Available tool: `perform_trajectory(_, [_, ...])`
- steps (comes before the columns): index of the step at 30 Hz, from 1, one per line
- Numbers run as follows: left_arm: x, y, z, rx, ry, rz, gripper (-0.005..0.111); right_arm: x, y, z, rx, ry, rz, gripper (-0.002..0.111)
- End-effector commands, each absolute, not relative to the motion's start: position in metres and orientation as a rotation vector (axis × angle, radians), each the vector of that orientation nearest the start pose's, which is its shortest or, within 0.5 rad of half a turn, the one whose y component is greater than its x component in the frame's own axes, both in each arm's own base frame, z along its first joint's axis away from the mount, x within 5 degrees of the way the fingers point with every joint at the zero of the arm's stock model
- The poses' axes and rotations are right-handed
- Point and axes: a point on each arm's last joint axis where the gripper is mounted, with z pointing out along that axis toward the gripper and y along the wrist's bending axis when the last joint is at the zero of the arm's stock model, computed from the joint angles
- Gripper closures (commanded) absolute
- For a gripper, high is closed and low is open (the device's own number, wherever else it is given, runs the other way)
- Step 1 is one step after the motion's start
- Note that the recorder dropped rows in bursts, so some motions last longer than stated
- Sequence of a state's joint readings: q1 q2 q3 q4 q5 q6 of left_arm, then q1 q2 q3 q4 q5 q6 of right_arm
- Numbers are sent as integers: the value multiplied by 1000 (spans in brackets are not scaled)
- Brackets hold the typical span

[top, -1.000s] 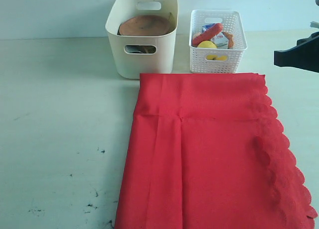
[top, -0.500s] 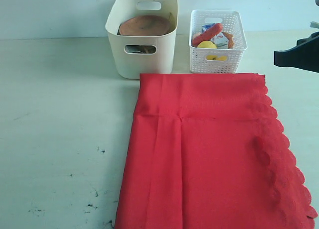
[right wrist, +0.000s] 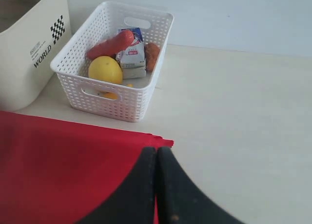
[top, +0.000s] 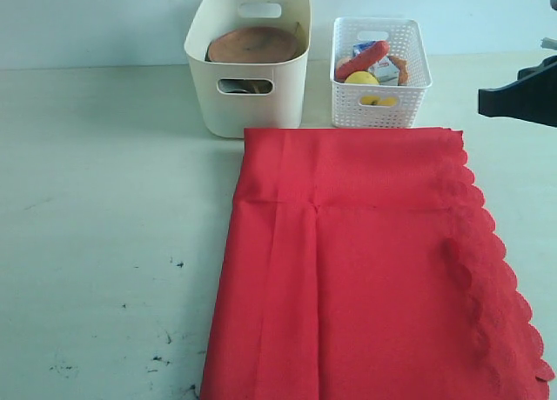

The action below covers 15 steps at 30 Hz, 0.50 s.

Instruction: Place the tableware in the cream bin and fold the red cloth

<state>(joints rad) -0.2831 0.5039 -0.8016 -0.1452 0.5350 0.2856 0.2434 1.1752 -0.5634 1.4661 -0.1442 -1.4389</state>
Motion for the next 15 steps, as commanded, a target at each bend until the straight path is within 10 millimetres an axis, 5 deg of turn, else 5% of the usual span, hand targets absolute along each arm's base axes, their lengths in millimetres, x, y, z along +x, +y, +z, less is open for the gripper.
perform_trajectory(1, [79,-14,351,291,1725,-6,106,230,44,249,-137,2065,10,108])
perform_trajectory(7, [77,2,294,74,1745,119,106,230,44,249,-137,2065,10,108])
perform_trajectory(15, [81,3,263,120,1690,164,106,230,44,249,-137,2065,10,108])
